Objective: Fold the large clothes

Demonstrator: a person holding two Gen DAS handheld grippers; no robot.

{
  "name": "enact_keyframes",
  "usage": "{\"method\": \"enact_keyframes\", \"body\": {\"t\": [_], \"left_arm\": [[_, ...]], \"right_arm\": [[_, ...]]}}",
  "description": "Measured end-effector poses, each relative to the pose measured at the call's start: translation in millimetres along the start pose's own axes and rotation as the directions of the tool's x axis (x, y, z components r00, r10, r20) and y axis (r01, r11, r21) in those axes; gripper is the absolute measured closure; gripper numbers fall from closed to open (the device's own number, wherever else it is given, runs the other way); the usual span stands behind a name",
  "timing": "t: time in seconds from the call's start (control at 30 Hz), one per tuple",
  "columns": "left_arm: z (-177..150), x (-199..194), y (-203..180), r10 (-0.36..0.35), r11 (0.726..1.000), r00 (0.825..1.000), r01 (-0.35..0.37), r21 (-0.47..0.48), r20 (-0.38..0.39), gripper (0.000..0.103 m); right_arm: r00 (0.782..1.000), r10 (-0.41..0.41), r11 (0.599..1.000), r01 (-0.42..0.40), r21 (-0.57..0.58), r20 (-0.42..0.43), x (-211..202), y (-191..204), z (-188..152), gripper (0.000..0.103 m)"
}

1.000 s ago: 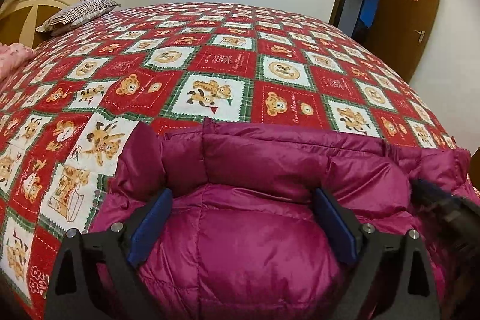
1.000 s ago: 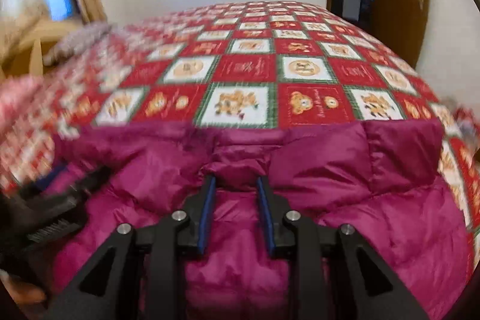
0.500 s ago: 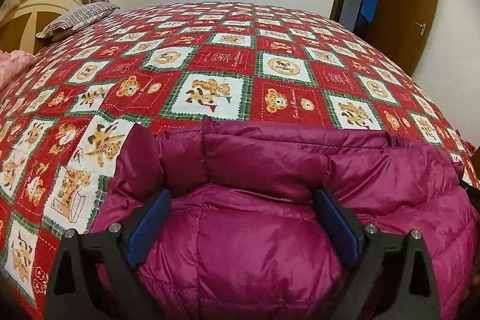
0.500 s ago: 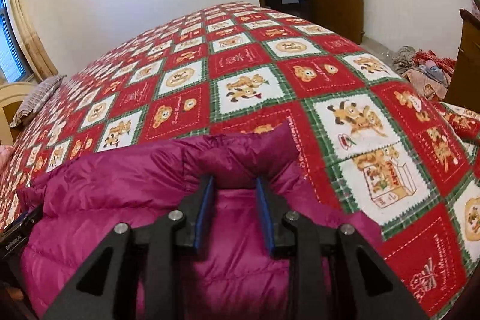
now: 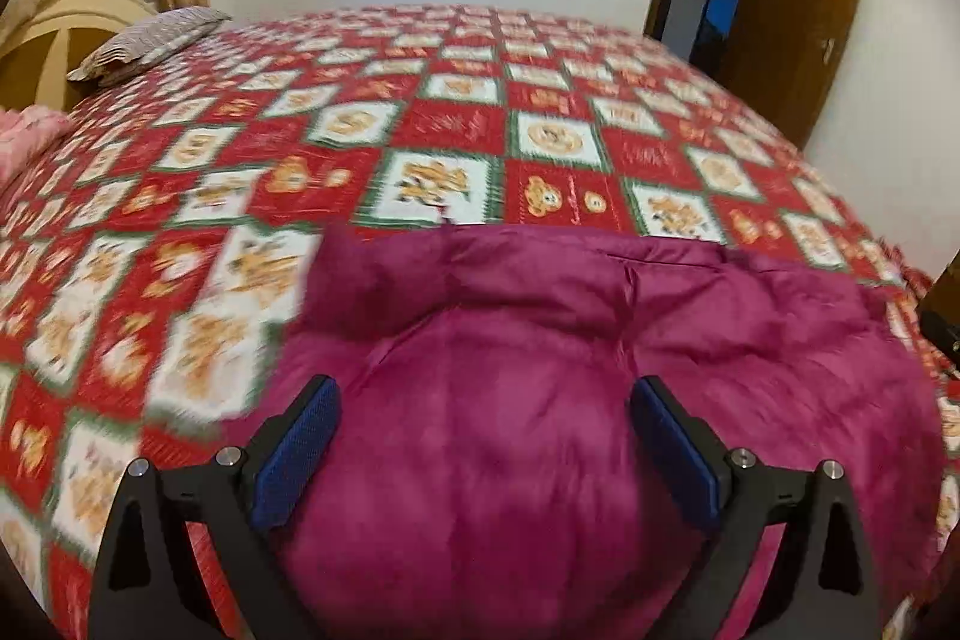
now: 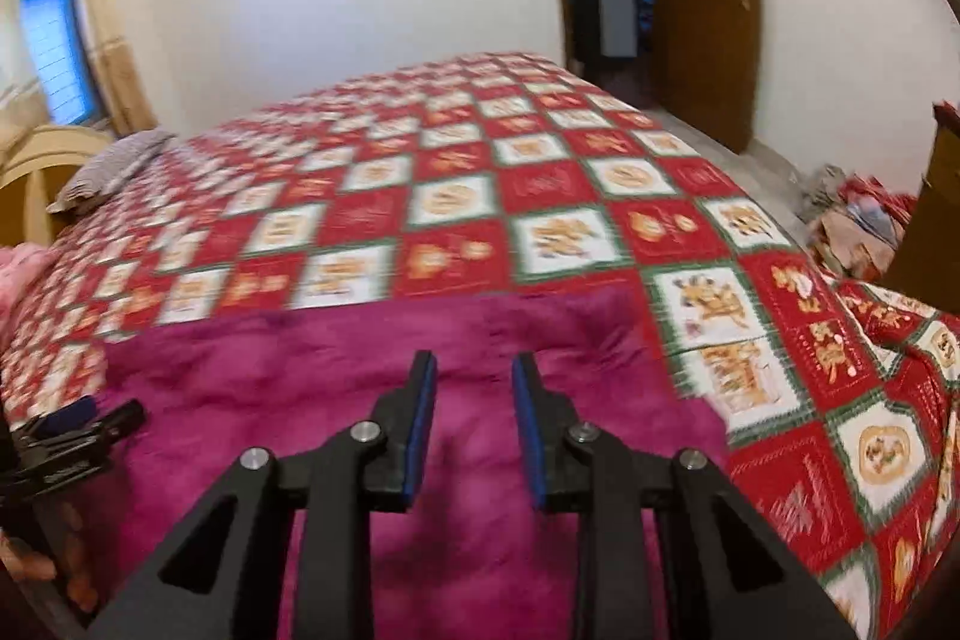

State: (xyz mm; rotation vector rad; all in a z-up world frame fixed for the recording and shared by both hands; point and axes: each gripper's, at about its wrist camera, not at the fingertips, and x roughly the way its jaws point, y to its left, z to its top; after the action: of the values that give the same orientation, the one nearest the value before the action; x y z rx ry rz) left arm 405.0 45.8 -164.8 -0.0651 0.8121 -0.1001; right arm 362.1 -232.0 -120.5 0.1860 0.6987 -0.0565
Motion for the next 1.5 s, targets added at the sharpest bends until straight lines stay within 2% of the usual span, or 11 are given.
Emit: {"method": "enact_keyframes", "body": {"t": [0.17,0.27,0.53,0.67,0.77,0.93,1.03,1.07,1.1,1.2,1.5], "left_arm": [[-33,-51,29,0.047,0.996,0.997,-0.042,-0.075,0.068,0.005],[-51,-66,49,0.097,0.984,0.99,-0.081,-0.157,0.099,0.005],[-78,-49,63,0.041,0.959,0.998,-0.024,-0.283,0.053,0.005],[-96,-40,63,-0.069,0.922,0.997,0.076,-0.38,0.033,0.005],[-100,-42,52,-0.089,0.927,0.993,0.111,-0.359,0.077,0.005],[-98,-39,37,-0.25,0.883,0.961,0.275,-0.381,0.114,0.005],[-94,-39,32,-0.246,0.879,0.959,0.283,-0.383,0.143,0.006],[-93,-40,31,-0.251,0.877,0.955,0.293,-0.38,0.156,0.015],[-92,-42,29,-0.257,0.878,0.951,0.304,-0.37,0.171,0.04],[-84,-49,21,-0.28,0.895,0.941,0.328,-0.303,0.192,0.076],[-63,-80,10,-0.367,0.894,0.898,0.413,-0.175,0.244,0.084]], "right_arm": [[0.985,0.174,0.984,-0.174,-0.046,-0.006,-22,69,-33,0.078],[0.983,0.183,0.981,-0.183,-0.062,-0.012,-13,93,-55,0.081],[0.98,0.171,0.985,-0.174,-0.018,-0.097,29,97,-91,0.085],[0.983,0.153,0.987,-0.158,-0.041,-0.106,33,100,-95,0.085],[0.982,0.159,0.986,-0.163,-0.033,-0.099,33,97,-97,0.085],[0.976,0.192,0.981,-0.192,0.009,-0.098,36,91,-97,0.086],[0.972,0.213,0.977,-0.21,0.036,-0.099,36,86,-97,0.086],[0.97,0.22,0.975,-0.217,0.045,-0.101,37,85,-97,0.086],[0.969,0.226,0.974,-0.222,0.051,-0.102,37,84,-97,0.086],[0.964,0.243,0.969,-0.236,0.074,-0.109,39,81,-96,0.086],[0.918,0.368,0.912,-0.326,0.249,-0.146,41,70,-99,0.086]]}}
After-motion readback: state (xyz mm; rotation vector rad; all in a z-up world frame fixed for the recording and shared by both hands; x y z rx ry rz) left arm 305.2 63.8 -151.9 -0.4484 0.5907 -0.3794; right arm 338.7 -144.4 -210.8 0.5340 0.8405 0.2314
